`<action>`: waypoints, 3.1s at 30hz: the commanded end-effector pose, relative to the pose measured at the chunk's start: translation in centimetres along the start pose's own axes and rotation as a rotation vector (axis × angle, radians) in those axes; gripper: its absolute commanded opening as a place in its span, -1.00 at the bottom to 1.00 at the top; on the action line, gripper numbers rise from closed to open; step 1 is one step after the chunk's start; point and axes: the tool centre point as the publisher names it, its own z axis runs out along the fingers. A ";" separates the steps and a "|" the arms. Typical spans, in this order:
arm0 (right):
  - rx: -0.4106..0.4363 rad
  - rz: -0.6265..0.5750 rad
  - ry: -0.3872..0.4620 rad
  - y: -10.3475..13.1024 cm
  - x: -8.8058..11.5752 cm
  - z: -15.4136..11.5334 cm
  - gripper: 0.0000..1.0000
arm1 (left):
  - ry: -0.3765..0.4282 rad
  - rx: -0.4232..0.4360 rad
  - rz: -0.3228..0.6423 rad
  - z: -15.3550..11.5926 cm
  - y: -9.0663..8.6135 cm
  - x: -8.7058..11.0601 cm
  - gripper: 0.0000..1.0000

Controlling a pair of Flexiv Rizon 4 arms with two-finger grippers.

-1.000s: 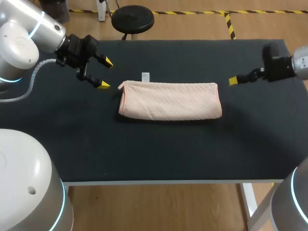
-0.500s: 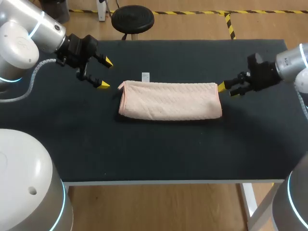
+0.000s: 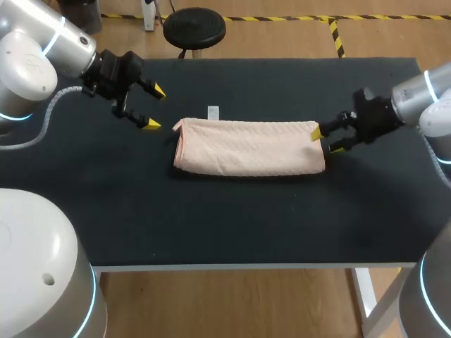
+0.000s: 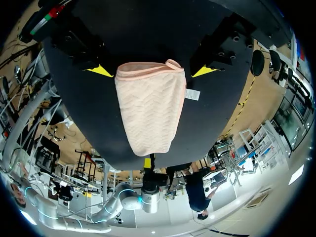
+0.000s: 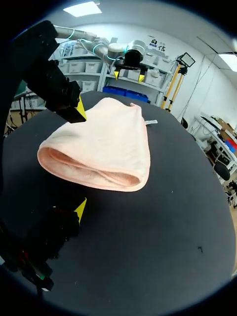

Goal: Fold the towel

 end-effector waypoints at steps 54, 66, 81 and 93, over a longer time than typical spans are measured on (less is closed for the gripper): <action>0.002 0.063 -0.041 1.2 1.0 3.7 -1.00 | -0.002 0.001 0.001 0.0 0.0 0.1 1.00; -0.047 0.009 -0.161 2.3 4.1 3.3 -1.00 | -0.002 0.001 0.001 0.0 0.0 0.1 1.00; -0.130 -0.015 -0.132 4.6 10.9 5.9 -1.00 | -0.002 0.001 0.001 0.0 0.0 0.1 1.00; -0.188 -0.082 -0.140 5.4 19.1 10.2 -1.00 | -0.002 0.001 0.001 0.0 0.0 0.1 1.00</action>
